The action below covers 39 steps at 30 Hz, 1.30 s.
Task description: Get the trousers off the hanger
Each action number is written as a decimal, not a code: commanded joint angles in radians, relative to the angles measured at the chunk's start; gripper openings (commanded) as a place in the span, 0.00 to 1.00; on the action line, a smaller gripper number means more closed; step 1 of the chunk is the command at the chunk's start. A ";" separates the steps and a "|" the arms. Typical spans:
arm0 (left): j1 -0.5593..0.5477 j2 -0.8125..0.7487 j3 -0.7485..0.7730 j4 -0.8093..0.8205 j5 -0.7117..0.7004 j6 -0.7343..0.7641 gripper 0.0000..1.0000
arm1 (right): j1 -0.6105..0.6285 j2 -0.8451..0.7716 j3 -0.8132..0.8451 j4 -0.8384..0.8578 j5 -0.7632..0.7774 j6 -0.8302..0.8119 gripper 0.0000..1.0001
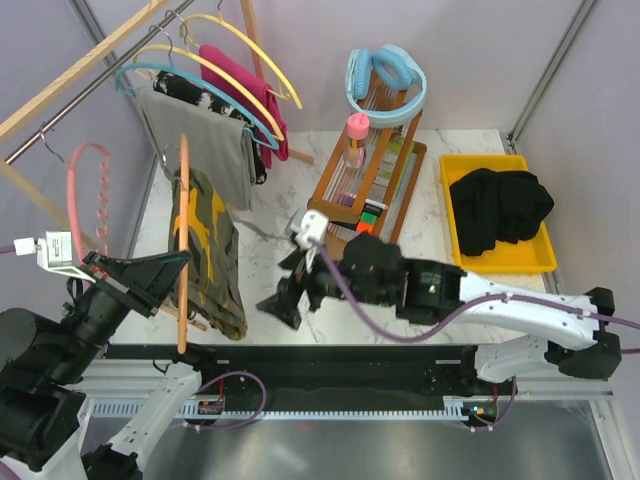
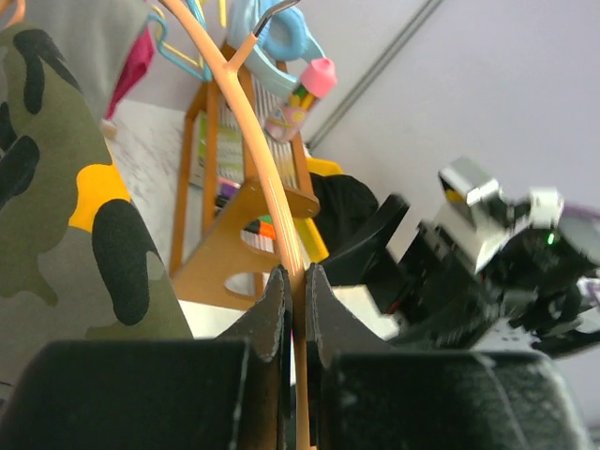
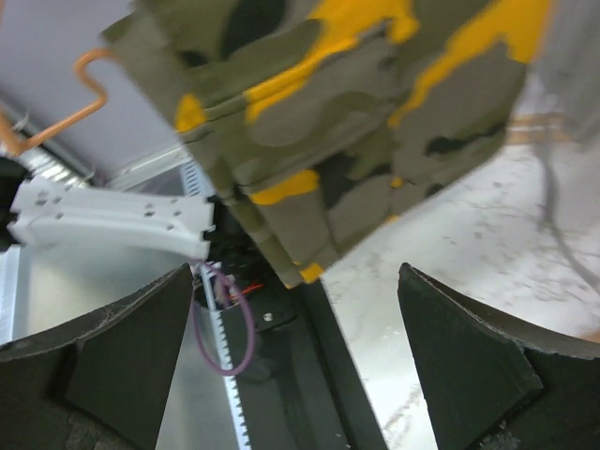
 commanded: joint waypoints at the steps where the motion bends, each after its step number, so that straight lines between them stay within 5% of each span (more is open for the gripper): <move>1: -0.002 -0.018 0.019 0.152 0.070 -0.124 0.02 | 0.213 0.052 -0.032 0.174 0.194 -0.124 0.98; 7: 0.000 -0.032 0.007 0.183 0.087 -0.193 0.02 | 0.344 0.171 -0.004 0.286 0.422 -0.214 0.98; 19: -0.002 -0.054 -0.001 0.192 0.111 -0.248 0.02 | 0.333 0.295 0.094 0.349 0.613 -0.303 0.98; 21: -0.002 -0.048 0.014 0.193 0.120 -0.252 0.02 | 0.277 0.275 0.079 0.343 0.555 -0.283 0.93; 25: 0.000 -0.038 0.025 0.193 0.133 -0.252 0.02 | 0.227 0.240 0.042 0.387 0.383 -0.205 0.51; 30: -0.002 -0.034 0.017 0.203 0.142 -0.252 0.02 | 0.232 0.264 0.063 0.375 0.261 -0.185 0.81; 34: -0.002 -0.026 0.025 0.209 0.145 -0.250 0.02 | 0.235 0.232 0.029 0.392 0.241 -0.173 0.87; 39: -0.002 -0.029 0.017 0.210 0.113 -0.265 0.02 | 0.246 0.218 0.034 0.407 0.211 -0.161 0.83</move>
